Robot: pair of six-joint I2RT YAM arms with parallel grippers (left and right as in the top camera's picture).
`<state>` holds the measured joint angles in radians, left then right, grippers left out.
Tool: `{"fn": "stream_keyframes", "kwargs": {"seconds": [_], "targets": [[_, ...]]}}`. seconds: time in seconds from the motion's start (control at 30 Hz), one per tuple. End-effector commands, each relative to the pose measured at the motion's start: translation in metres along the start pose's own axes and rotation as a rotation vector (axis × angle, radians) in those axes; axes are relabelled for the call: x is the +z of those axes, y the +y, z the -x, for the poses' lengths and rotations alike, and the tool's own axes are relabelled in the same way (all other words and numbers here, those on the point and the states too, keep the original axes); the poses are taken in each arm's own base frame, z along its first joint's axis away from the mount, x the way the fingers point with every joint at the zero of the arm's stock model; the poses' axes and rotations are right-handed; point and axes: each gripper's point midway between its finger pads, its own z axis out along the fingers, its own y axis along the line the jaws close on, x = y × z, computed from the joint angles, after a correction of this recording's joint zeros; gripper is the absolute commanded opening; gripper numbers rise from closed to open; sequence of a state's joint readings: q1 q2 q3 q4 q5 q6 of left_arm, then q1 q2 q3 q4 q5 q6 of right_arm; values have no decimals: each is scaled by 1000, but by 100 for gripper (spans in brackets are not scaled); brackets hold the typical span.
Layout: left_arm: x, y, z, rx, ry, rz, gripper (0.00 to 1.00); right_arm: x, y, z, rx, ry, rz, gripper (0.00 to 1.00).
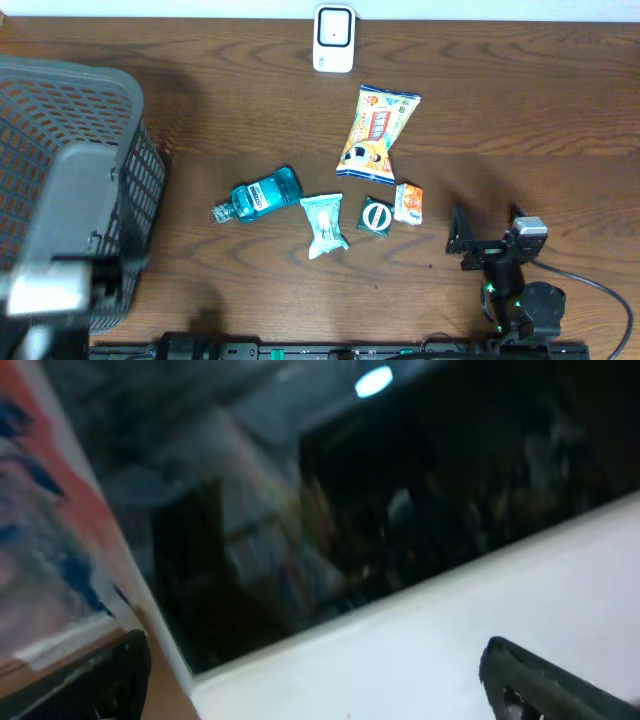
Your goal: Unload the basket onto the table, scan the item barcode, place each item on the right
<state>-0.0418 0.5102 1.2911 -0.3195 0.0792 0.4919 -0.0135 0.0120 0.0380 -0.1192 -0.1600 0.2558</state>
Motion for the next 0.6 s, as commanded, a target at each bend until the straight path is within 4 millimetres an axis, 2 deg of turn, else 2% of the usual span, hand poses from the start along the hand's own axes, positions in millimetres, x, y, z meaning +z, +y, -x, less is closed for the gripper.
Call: {"fn": "stream_keyframes", "kwargs": {"seconds": [0.0, 0.07, 0.2, 0.27, 0.33, 0.4, 0.43, 0.5, 0.53, 0.57], "targets": [[-17, 2, 18, -186, -65, -7, 98, -4, 35, -8, 355, 81, 193, 99], [-24, 4, 22, -280, -82, -6, 98, -7, 49, -10, 427, 120, 268, 99], [-32, 4, 27, -325, -106, -9, 98, -17, 75, -15, 544, 216, 409, 99], [-30, 2, 24, -328, -99, -17, 98, -20, 79, -18, 563, 242, 430, 86], [-27, -2, 18, -334, -92, -32, 98, -22, 83, -22, 590, 273, 447, 86], [-23, -6, 14, -341, -94, -47, 98, -24, 85, -23, 648, 298, 454, 77], [-20, -9, 11, -345, -95, -56, 98, -24, 85, -23, 689, 312, 450, 77], [-15, -14, 5, -351, -94, -70, 98, -24, 85, -24, 740, 326, 441, 87], [-13, -16, 2, -351, -91, -73, 98, -23, 85, -24, 741, 328, 440, 99], [-11, -18, -2, -347, -86, -74, 98, -23, 85, -24, 714, 323, 443, 99]]}}
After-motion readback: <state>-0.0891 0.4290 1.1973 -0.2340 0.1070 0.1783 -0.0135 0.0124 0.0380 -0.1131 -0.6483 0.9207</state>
